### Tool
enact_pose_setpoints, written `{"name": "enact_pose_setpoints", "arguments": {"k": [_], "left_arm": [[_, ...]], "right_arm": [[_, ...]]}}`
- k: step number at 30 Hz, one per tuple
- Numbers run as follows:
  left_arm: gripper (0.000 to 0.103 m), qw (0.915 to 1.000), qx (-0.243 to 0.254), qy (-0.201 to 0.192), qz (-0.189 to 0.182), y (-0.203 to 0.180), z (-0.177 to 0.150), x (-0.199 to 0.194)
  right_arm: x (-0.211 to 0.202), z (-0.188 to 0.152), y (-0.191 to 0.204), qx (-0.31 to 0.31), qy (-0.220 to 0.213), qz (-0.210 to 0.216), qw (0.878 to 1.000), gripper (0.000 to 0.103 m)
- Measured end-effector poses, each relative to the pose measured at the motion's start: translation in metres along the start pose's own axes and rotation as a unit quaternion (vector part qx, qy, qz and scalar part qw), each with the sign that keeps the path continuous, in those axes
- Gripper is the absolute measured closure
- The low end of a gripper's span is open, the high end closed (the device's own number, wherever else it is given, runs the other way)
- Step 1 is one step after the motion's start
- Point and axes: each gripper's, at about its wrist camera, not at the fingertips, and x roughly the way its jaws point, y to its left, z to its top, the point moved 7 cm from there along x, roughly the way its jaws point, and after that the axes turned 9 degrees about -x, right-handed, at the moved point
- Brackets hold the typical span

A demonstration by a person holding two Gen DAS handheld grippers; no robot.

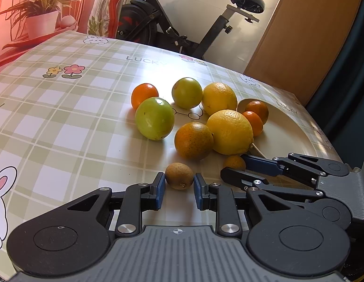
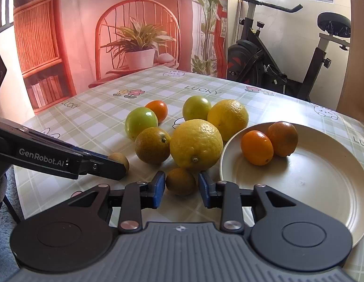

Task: Organize fruits
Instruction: 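Lower the open left gripper around the small brown kiwi, then close the left gripper on the small brown kiwi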

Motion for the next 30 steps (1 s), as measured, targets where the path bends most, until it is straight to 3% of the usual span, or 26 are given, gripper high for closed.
{"name": "enact_pose_setpoints", "arguments": {"k": [11, 21, 30], "left_arm": [[0.075, 0.9999, 0.009, 0.004, -0.006, -0.004, -0.001, 0.002], [0.075, 0.9987, 0.044, -0.011, -0.021, -0.024, 0.0, -0.005], [0.075, 0.9953, 0.087, -0.013, -0.042, -0.048, -0.003, -0.003]], "right_arm": [[-0.003, -0.002, 0.0, 0.006, -0.003, 0.011, 1.0, 0.071], [-0.029, -0.005, -0.006, 0.029, -0.051, 0.018, 0.998, 0.072], [-0.05, -0.006, -0.034, 0.082, -0.102, -0.037, 0.991, 0.072]]}}
